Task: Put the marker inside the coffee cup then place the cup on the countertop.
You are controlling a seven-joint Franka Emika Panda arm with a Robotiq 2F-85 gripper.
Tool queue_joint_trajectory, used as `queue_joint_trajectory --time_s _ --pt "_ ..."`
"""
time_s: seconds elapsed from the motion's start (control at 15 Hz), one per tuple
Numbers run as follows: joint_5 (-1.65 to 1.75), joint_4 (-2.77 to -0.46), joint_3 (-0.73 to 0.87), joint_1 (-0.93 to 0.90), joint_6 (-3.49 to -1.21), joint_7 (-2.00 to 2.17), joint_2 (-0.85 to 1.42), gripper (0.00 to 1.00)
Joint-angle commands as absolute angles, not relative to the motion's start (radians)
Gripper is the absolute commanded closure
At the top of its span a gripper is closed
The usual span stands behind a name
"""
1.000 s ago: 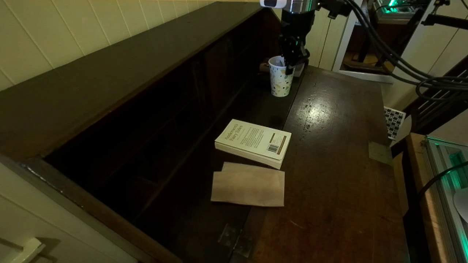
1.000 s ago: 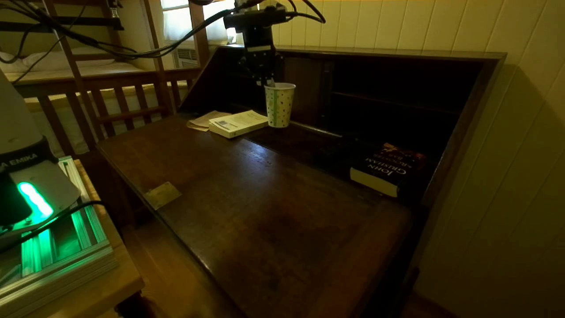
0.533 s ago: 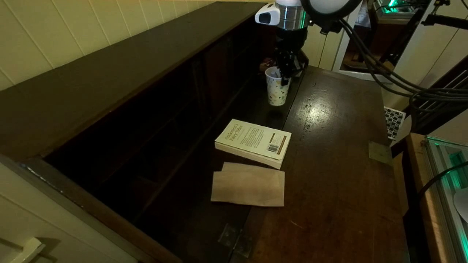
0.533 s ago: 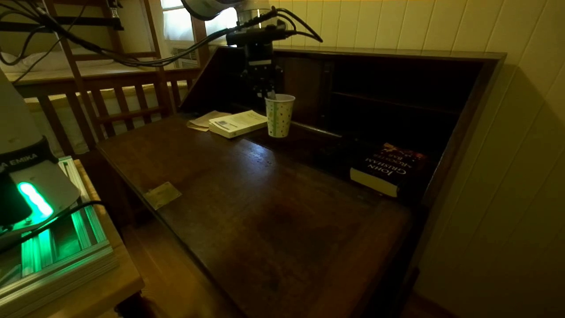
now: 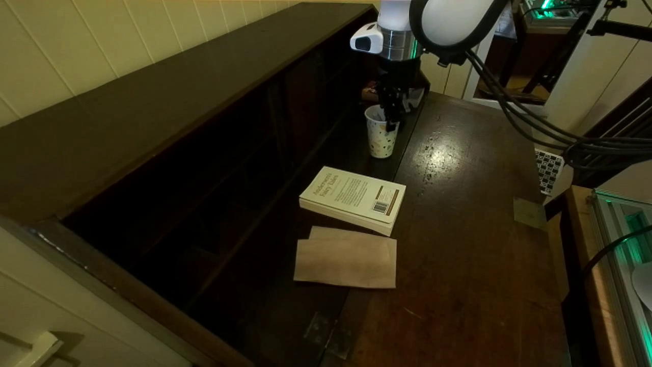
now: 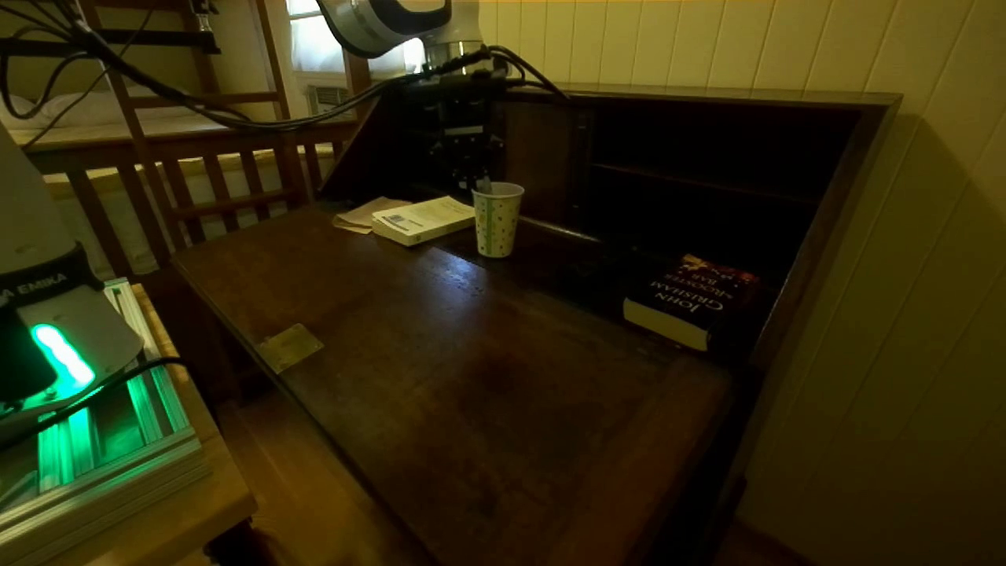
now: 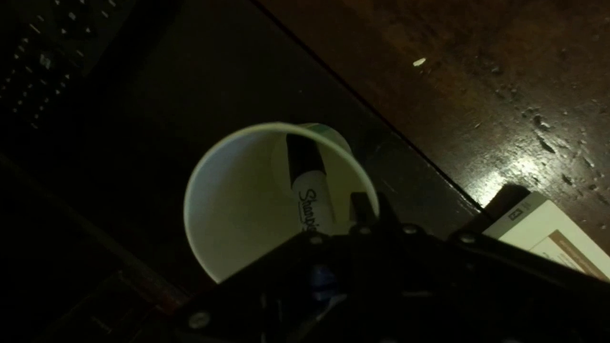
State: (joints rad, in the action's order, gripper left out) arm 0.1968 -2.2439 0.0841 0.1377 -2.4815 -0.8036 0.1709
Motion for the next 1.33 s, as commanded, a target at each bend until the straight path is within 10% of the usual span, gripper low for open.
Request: queue_joint_trajectory --time_s 0.0,0.13,0.27,0.93,1.27 --pt "0.194 -2.229 0.078 0.137 -2.503 -0.780 0.195 0.99" --pt "0.197 -2.230 0.077 0.137 -2.504 -0.777 0.195 0.99" --pt "0.193 -2.232 0.076 0.138 -2.504 -0.777 0.192 0.70" --pt "0.176 -2.237 0.068 0.139 -2.497 -0.794 0.164 0.02" --pt "0.184 -2.235 0.062 0.132 -2.473 -0.780 0.124 0.00"
